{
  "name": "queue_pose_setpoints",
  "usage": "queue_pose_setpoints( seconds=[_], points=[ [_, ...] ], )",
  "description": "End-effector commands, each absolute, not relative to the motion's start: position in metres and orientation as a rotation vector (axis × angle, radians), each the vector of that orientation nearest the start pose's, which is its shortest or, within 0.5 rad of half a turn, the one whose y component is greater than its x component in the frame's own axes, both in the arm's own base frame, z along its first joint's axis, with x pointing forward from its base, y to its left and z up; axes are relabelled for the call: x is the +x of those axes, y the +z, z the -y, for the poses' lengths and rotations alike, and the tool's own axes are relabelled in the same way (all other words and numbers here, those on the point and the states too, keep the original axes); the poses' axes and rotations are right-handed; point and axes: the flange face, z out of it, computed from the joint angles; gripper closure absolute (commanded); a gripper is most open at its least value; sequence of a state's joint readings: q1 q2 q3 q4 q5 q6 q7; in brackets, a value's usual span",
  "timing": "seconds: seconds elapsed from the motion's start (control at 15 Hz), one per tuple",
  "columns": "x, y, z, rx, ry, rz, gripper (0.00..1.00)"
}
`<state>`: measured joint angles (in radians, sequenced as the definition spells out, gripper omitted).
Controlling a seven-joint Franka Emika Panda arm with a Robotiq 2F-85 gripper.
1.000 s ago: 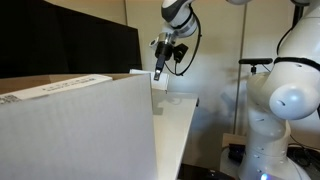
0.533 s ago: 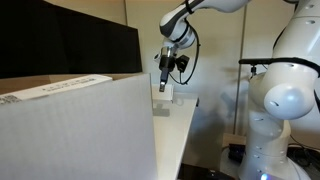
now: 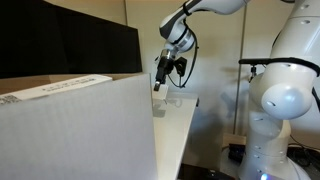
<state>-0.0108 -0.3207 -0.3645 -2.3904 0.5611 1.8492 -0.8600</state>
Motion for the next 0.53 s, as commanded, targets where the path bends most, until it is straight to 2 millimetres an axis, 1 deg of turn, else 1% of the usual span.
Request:
queue_pose_setpoints(
  seconds=[0.0, 0.47],
  points=[
    [0.4095, 0.4283, 0.1193, -2.414, -0.22, 0.295, 0.67],
    [0.4062, 0.4263, 0.1186, -2.383, -0.124, 0.291, 0.67]
  ],
)
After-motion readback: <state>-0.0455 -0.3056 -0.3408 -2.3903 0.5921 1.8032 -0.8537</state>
